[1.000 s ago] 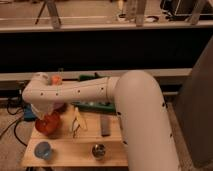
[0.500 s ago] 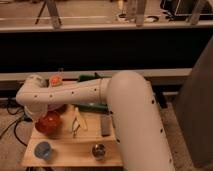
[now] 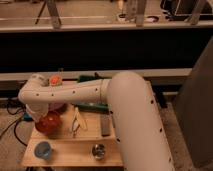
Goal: Place pepper in red bowl
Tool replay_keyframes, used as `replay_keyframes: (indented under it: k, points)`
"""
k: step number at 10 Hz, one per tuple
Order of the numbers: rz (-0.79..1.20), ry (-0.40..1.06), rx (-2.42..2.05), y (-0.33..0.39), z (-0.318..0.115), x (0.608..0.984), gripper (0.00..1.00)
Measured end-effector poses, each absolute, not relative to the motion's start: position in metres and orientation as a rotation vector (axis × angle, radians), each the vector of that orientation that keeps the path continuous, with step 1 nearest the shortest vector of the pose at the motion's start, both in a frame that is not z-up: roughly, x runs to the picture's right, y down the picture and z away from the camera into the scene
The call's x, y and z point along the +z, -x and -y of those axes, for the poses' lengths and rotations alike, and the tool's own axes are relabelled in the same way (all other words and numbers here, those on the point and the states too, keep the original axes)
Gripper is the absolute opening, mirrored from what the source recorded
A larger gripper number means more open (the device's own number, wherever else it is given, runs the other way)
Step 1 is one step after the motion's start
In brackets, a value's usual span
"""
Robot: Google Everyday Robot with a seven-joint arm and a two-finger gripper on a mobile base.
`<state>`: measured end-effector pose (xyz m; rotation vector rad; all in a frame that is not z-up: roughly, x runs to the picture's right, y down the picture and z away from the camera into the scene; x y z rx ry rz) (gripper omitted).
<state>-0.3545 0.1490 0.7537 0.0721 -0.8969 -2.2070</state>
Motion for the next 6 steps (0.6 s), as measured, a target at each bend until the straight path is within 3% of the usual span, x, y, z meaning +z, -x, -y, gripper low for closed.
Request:
replay_keyframes:
  k: [2, 5, 6]
  points:
    - [0.904, -0.066, -2.195, 0.3488, -0.1466, 0.757, 0.8]
    - [0.892, -0.057, -2.164, 0.3443, -0.1432, 0.7605, 0.79]
    - [0.892, -0.061, -2.163, 0.3434, -0.1405, 0.7598, 0.7]
